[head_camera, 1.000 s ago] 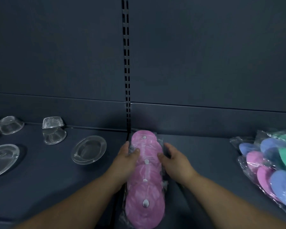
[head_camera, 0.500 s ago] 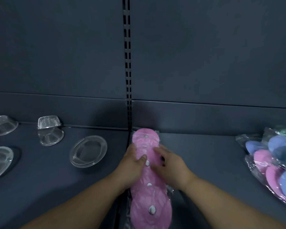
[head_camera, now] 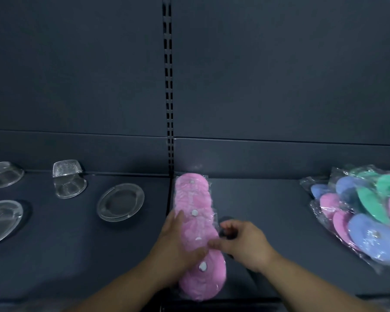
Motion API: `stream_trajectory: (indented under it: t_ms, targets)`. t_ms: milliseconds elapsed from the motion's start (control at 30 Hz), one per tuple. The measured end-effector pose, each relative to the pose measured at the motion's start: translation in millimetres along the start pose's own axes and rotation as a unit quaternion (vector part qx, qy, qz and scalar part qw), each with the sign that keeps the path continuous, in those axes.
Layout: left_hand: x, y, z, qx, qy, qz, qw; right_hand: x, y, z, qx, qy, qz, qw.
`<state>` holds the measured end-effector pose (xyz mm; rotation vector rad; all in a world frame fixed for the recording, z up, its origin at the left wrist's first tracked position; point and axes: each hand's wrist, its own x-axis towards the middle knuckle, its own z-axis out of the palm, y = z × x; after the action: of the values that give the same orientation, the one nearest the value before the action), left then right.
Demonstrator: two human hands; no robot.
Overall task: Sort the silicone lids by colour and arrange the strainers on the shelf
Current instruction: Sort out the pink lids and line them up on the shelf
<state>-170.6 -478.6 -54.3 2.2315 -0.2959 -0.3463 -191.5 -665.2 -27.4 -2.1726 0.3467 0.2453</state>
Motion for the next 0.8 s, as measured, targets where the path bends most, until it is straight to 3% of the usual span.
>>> stream_trajectory:
  t_ms: [233,467,633,800]
  targets:
    - [-5.6,-1.7,-5.3,0.030,-0.010,-0.007,0.999,-10.5,-4.7,19.3,0.051,-0.035,-0.029,0.998]
    - [-9.9,2.4,-2.0,0.021,0.006,-0.013,1.000,-12.8,-3.2,12.9,-0.062,-0.024,-0.062,0.996]
    - [-5.3,28.6,-8.1,0.162,0.044,0.013,0.986,-16.4,-6.2,-23.5,-0.204,0.081,-0.078,0.972]
    - [8.2,61.2,-3.5,0.324,0.016,0.056,0.944,-24.8,2.3,-64.5,-0.331,0.103,-0.055,0.936]
